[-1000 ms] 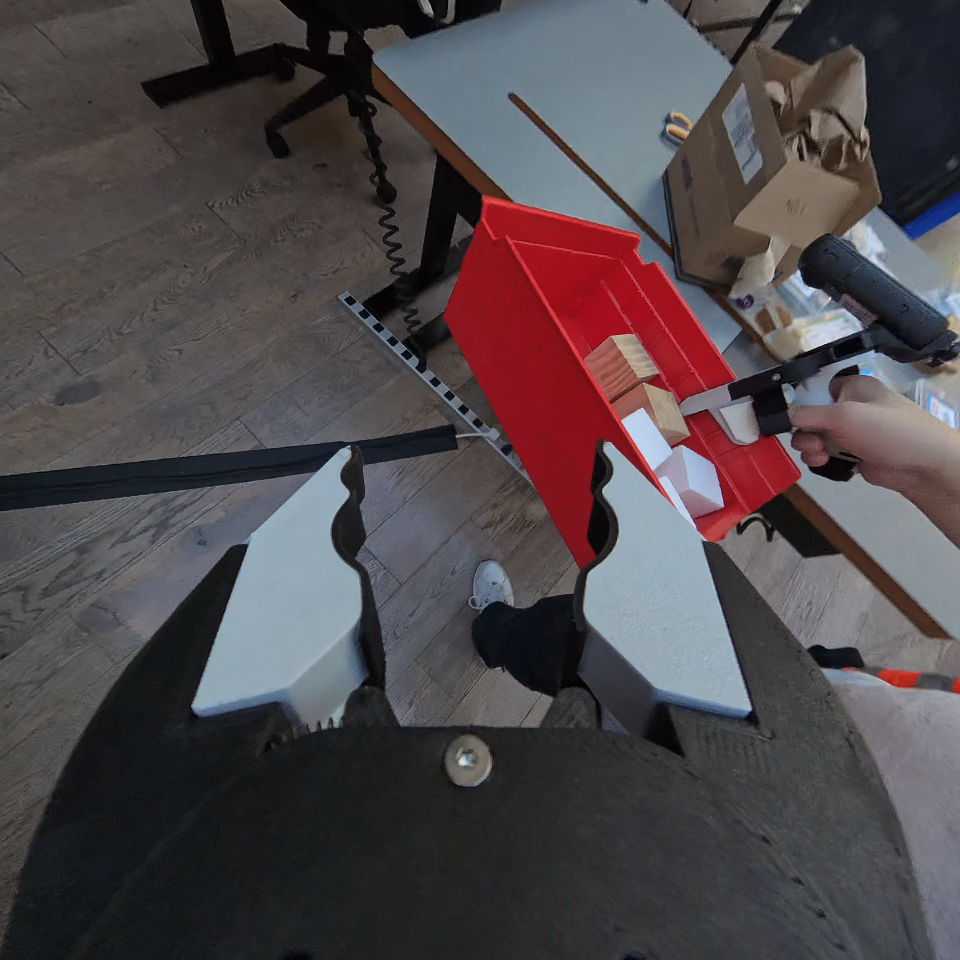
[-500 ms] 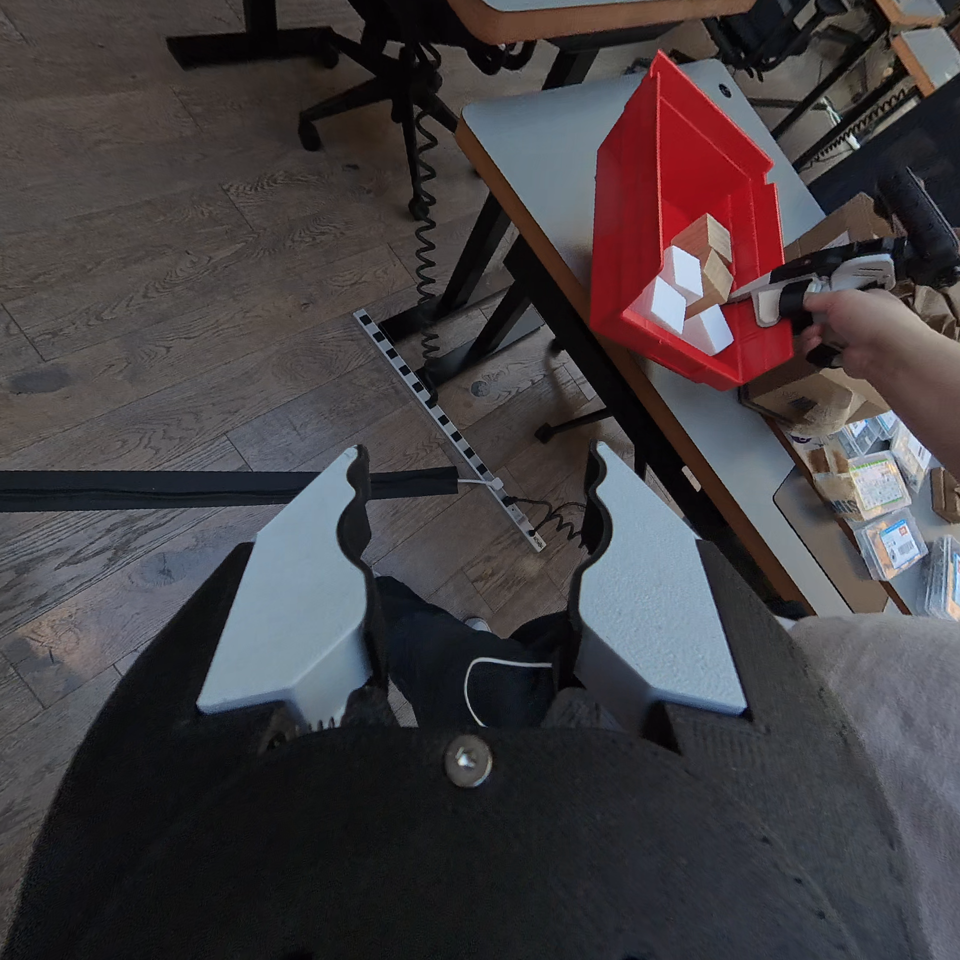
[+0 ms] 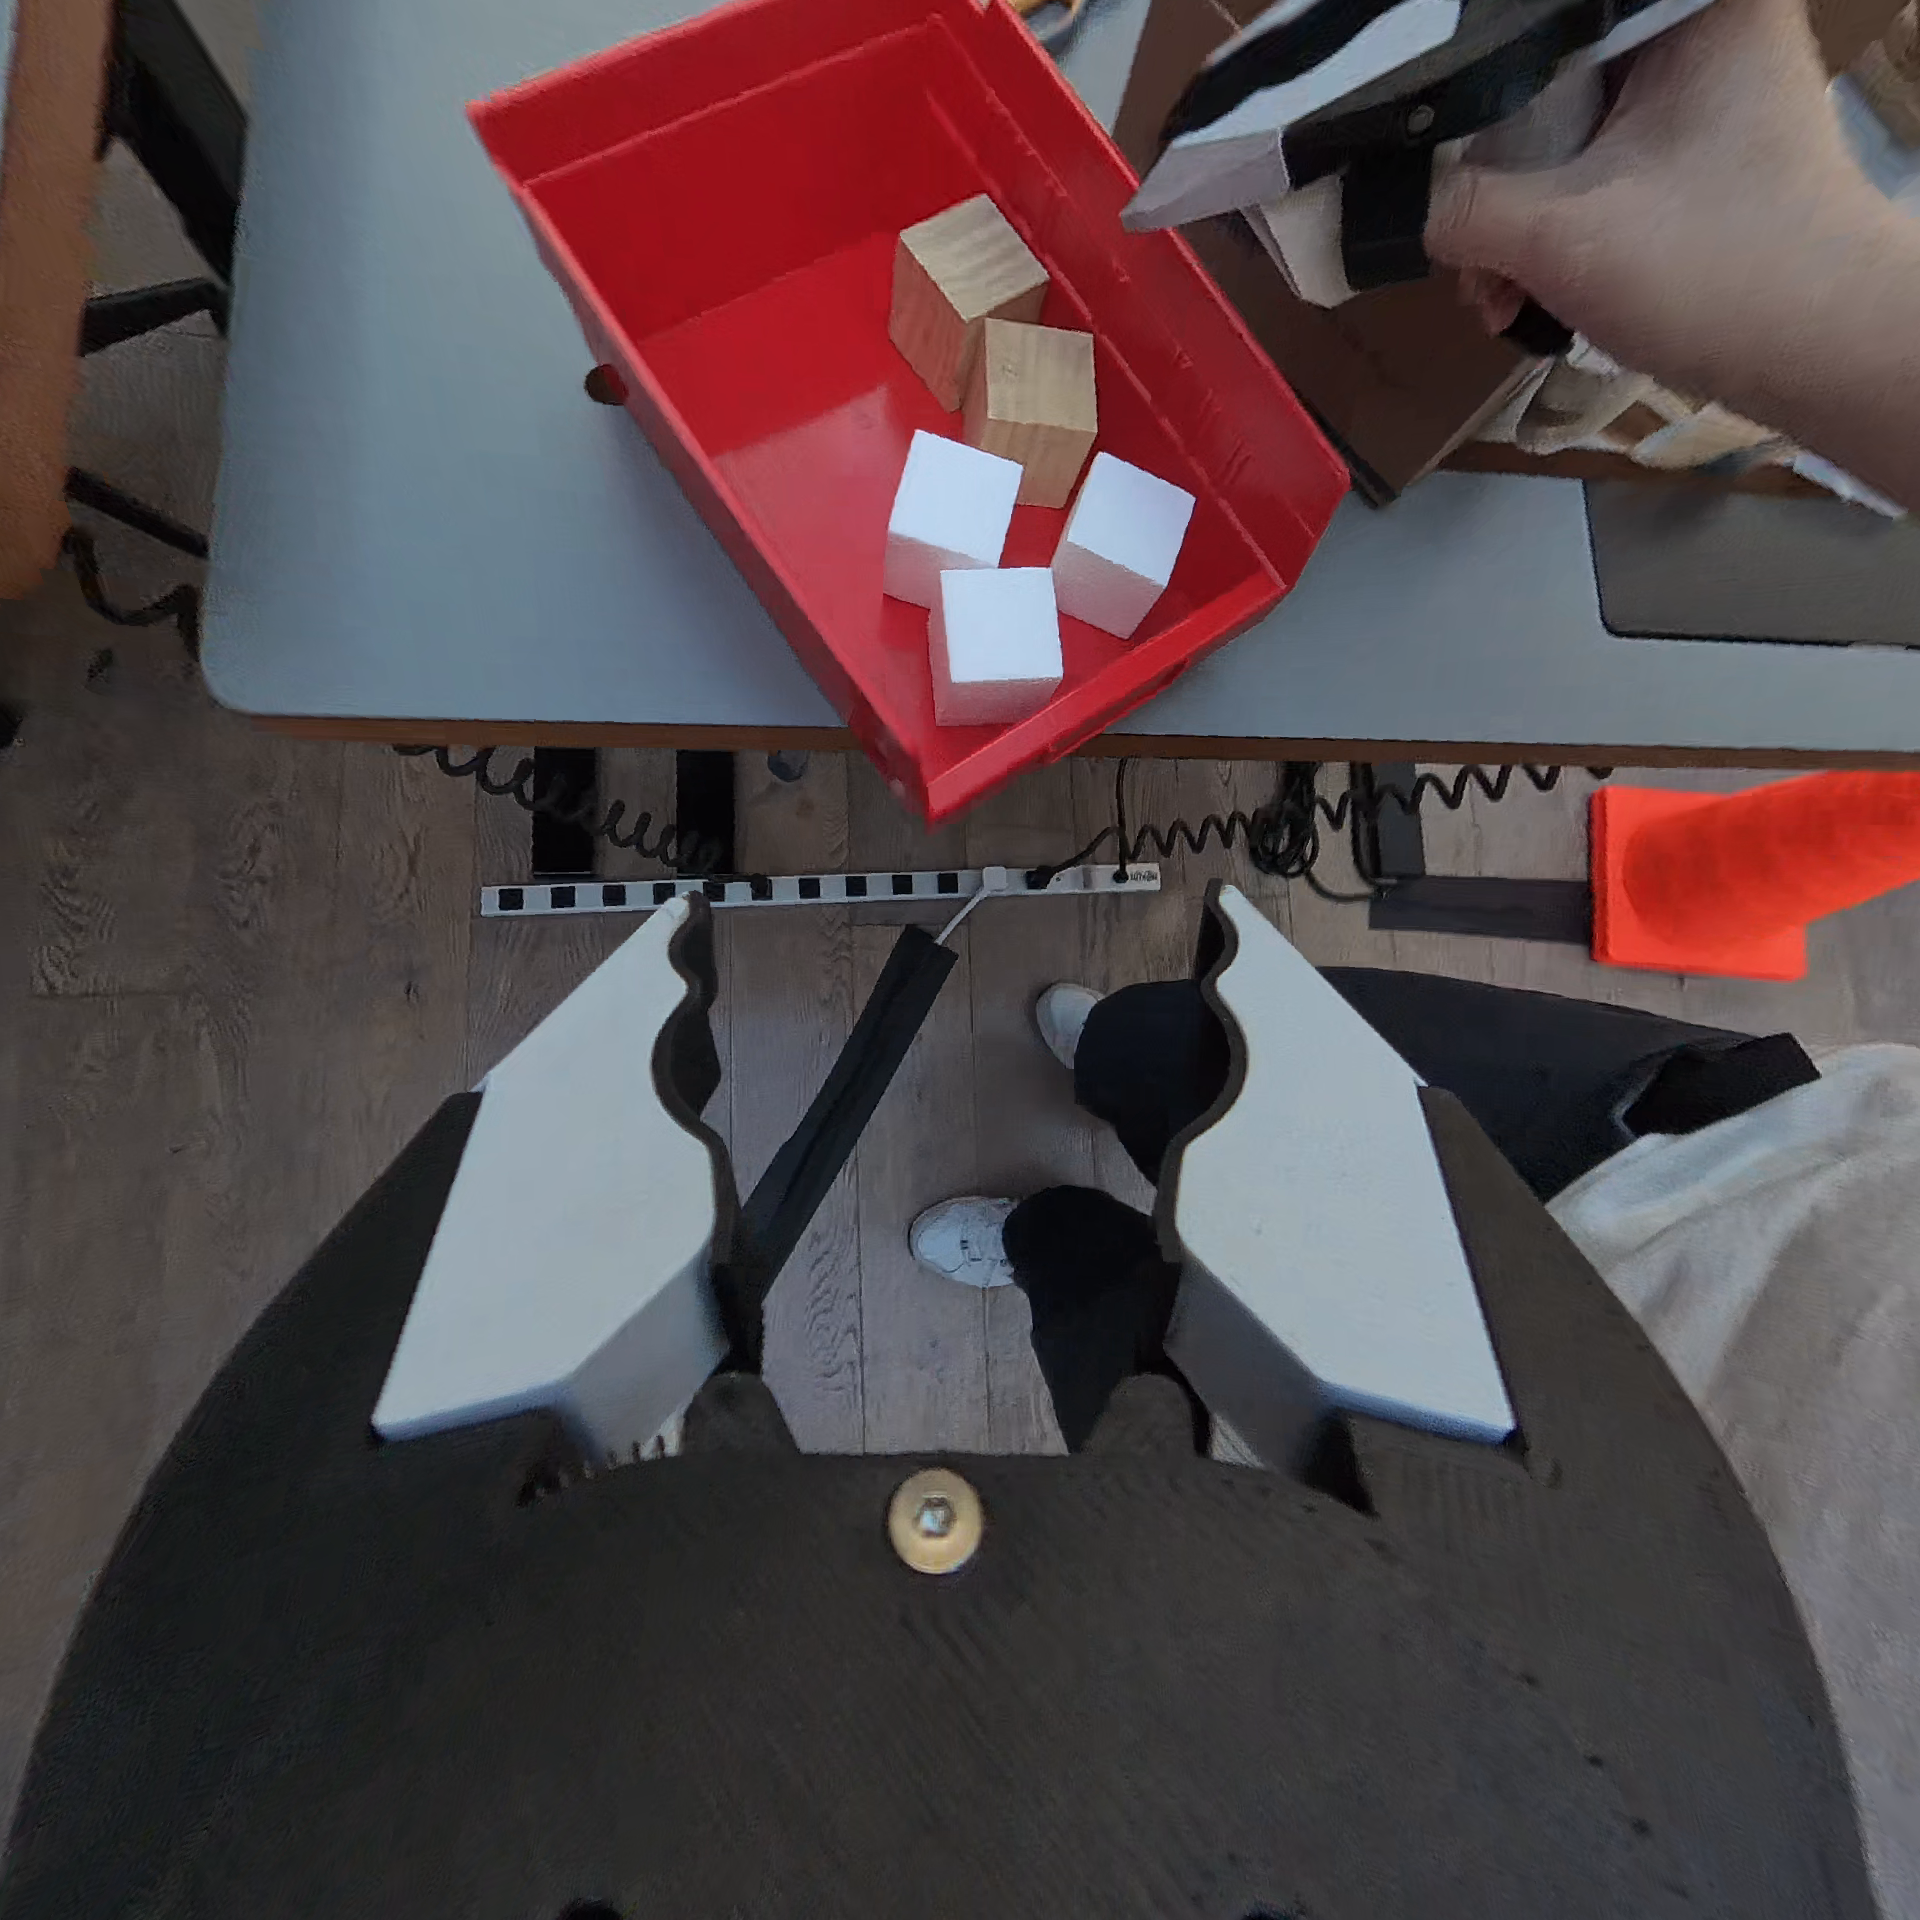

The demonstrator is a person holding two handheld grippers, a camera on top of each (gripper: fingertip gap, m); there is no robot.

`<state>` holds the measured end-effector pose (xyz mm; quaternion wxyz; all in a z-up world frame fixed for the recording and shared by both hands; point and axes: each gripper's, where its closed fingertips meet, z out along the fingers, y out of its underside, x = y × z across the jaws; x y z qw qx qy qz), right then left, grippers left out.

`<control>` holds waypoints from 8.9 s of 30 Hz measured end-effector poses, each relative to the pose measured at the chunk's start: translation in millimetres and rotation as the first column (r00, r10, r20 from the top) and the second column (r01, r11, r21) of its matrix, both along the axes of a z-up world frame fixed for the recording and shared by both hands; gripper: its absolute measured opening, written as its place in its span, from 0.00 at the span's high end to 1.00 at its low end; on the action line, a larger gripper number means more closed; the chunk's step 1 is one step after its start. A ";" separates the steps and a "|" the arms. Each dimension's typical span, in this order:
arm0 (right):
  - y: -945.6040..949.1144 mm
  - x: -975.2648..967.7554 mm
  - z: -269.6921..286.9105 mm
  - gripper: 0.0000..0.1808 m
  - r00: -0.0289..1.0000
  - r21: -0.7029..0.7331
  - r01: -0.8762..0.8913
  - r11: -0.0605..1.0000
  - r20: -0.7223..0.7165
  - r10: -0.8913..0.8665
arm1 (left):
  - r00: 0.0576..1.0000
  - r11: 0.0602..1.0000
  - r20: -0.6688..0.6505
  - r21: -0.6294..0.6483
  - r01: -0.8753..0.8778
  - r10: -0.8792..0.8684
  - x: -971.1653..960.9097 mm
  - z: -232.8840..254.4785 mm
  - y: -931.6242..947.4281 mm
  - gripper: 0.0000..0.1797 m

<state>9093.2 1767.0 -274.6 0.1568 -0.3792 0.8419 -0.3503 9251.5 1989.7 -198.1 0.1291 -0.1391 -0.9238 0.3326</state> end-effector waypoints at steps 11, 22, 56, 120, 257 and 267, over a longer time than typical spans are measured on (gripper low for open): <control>62.7 5.9 1.5 0.73 0.453 0.163 -0.846 0.508 -0.284 0.845 | 0.973 0.966 0.225 0.258 -0.009 -0.051 -101.0 -155.9 -121.9 0.56; 44.4 16.6 29.4 0.70 0.273 0.087 -0.952 0.293 -0.193 0.943 | 0.956 0.910 0.291 0.388 -0.147 0.030 -83.9 -195.6 -134.2 0.68; 129.6 225.6 145.6 0.69 -0.006 0.008 -1.000 -0.004 -0.257 0.966 | -0.416 -0.399 0.074 -0.172 -0.901 0.906 -44.9 129.9 554.6 0.68; 1609.8 74.2 392.3 0.69 -0.926 0.274 -0.069 -0.959 -0.374 -0.041 | -0.914 -0.924 -0.262 -0.311 -0.222 0.308 -415.9 220.4 1222.8 0.72; 1149.9 96.3 292.2 0.68 -0.843 -0.582 0.500 -0.641 -0.158 -0.515 | -0.975 -0.761 0.004 -0.626 0.172 -0.224 -240.7 281.8 681.1 0.65; 1235.7 202.8 366.4 0.68 -0.959 -0.365 0.247 -0.898 0.039 -0.280 | -0.945 -0.729 -0.184 -0.681 -0.074 0.269 -134.2 311.9 847.4 0.65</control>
